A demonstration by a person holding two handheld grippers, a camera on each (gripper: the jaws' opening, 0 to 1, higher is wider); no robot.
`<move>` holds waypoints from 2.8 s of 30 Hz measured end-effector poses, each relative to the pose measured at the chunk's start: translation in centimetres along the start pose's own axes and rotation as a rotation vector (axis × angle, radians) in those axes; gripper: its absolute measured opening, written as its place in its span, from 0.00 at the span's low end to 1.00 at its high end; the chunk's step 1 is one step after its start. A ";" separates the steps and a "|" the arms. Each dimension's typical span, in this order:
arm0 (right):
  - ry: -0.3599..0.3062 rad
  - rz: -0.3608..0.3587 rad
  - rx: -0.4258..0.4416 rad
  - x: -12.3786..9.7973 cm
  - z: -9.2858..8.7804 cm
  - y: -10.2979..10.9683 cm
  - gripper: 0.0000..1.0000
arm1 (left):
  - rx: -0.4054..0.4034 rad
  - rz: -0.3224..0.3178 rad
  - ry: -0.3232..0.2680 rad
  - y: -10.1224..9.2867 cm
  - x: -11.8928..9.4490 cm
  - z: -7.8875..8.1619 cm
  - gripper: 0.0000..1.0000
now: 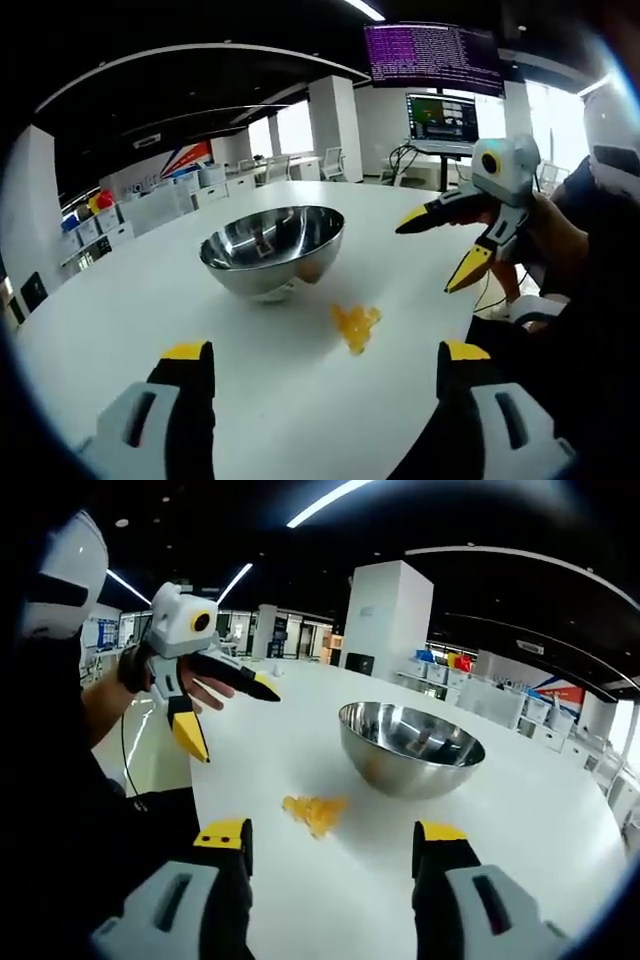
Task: Pick up the QQ candy scattered on the table and place it into the stainless steel bowl on the table
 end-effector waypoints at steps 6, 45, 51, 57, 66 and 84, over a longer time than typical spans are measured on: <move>-0.005 0.000 -0.001 0.0 0.3 0.1 0.61 | 0.007 -0.001 -0.007 0.0 -0.1 0.2 0.92; 0.001 -0.006 -0.020 -0.1 0.1 -0.1 0.60 | 0.021 -0.003 0.009 -0.1 0.0 0.1 0.89; -0.002 -0.004 -0.020 -0.2 0.1 0.0 0.60 | 0.021 0.000 0.013 -0.1 0.0 0.0 0.89; 0.003 -0.005 -0.021 -0.2 0.0 0.0 0.60 | 0.023 -0.001 0.014 -0.1 0.0 0.0 0.89; -0.009 0.007 -0.007 0.0 0.2 0.2 0.59 | 0.019 -0.001 0.017 -0.1 0.0 -0.2 0.88; 0.026 0.092 0.003 4.0 -0.6 2.4 0.37 | 0.026 -0.001 0.038 0.1 0.3 -0.7 0.87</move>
Point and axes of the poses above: the point that each gripper's makers call its tool centre point, and the gripper's own axes: x roughly forward along the fingers, y roughly to its left, z roughly out of its top, the point moved 5 cm from there along -x, roughly backward along the fingers, and after that the axes turned 12 degrees about -z, right-handed, at the moved point
